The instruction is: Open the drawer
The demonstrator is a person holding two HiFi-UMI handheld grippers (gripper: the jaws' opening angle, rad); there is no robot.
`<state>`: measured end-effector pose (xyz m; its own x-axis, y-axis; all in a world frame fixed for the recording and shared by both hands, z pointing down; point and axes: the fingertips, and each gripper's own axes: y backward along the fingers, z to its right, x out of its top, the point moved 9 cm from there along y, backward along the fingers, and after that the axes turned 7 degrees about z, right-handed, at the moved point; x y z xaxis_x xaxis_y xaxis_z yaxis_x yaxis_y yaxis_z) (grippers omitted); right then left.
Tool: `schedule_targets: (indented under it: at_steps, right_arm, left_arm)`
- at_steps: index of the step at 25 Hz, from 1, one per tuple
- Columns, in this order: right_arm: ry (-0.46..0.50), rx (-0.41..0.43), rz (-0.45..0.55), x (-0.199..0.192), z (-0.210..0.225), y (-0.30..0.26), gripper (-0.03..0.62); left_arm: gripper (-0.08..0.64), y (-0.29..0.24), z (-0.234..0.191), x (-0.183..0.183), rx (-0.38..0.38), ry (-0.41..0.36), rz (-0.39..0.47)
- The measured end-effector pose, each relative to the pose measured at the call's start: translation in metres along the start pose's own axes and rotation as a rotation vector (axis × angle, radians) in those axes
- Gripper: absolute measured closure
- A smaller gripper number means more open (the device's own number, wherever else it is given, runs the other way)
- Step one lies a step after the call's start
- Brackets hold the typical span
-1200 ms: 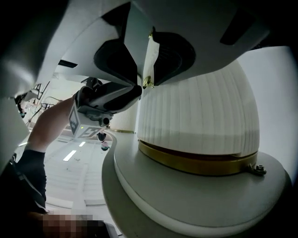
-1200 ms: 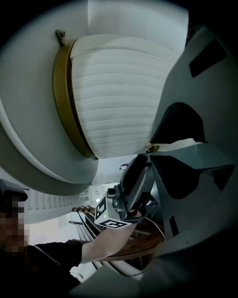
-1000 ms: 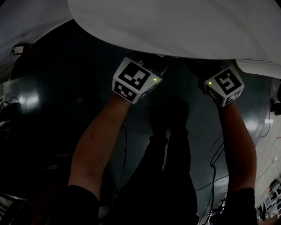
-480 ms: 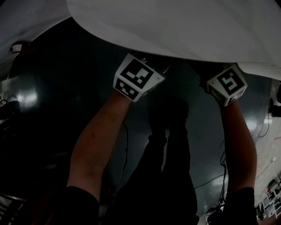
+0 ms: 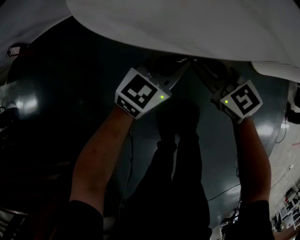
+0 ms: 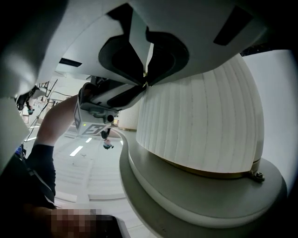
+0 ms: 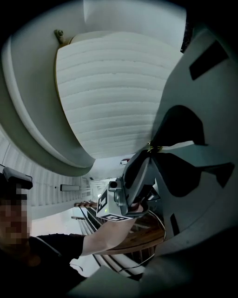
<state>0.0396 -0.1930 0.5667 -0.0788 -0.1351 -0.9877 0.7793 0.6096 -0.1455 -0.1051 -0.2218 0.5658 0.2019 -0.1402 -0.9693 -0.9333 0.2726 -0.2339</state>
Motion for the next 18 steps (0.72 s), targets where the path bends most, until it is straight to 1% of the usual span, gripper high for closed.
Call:
schedule_targets:
  at_steps: [5,9,12,15,18]
  right_arm:
    - [-0.011,-0.013,-0.013,-0.002,-0.005,0.003,0.545]
    - [-0.081,-0.099,0.008,-0.008,-0.005,0.014,0.545]
    - [-0.166,-0.160,-0.067,-0.038,-0.004,0.025,0.546]
    - [-0.238,-0.196,-0.149,-0.071,-0.004,0.020,0.545]
    - [-0.295,-0.235,-0.180,-0.096,0.001,0.011,0.545]
  left_arm:
    - [0.523,0.001,0.006,-0.003,0.009,0.005,-0.009]
    - [0.522,-0.001,0.005,-0.001,0.018,0.011,-0.011]
    - [0.522,-0.001,0.006,0.001,0.013,0.003,-0.016]
    - [0.523,0.000,0.005,0.001,0.003,-0.006,-0.025]
    - [0.523,0.001,0.006,0.002,-0.010,-0.020,-0.033]
